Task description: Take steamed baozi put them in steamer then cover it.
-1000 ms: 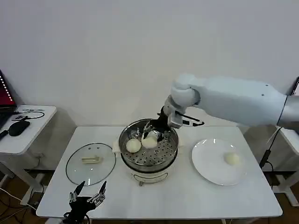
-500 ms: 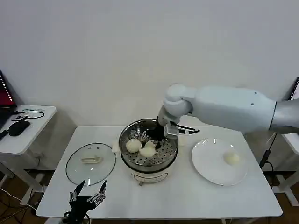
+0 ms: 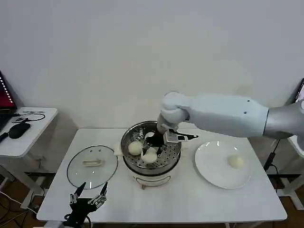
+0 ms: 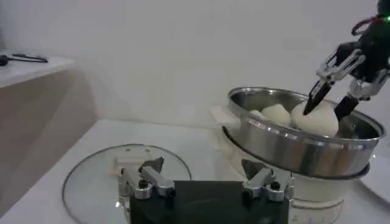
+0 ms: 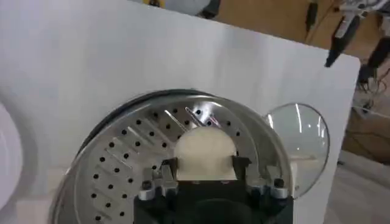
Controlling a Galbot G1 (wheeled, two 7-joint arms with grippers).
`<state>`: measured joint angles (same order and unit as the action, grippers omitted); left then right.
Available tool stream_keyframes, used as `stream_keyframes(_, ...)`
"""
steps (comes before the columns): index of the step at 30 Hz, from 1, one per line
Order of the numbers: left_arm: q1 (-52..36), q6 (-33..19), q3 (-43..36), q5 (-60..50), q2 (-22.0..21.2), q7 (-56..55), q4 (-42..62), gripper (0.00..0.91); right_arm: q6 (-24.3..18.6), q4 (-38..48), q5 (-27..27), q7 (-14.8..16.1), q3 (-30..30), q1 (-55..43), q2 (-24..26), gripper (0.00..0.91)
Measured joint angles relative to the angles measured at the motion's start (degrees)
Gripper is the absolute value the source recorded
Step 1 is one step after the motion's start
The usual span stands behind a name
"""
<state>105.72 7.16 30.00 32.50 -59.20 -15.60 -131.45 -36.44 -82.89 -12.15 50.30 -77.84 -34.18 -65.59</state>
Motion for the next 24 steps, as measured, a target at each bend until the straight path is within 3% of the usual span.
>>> stream_keyframes(14, 0.12, 0.03, -0.04, 0.21, 0.16, -0.01, -0.81, 0.907, -0.35, 2.22, -2.34, 0.13, 0.32, 3.75, -1.41, 0.635)
stream_keyframes(15, 0.05, 0.03, -0.04, 0.23, 0.18, -0.02, -0.82, 0.907, -0.33, 2.30, -2.41, 0.13, 0.31, 3.94, -1.40, 0.665)
stream_keyframes(17, -0.03, 0.04, -0.04, 0.27, 0.18, -0.02, -0.84, 0.907, -0.37, 2.45, -2.48, 0.06, 0.24, 4.13, -1.40, 0.907)
stream_keyframes(24, -0.02, 0.04, -0.04, 0.35, 0.16, -0.02, -0.98, 0.907, -0.29, 2.71, -2.42, -0.44, 0.48, 4.16, -1.23, 0.907)
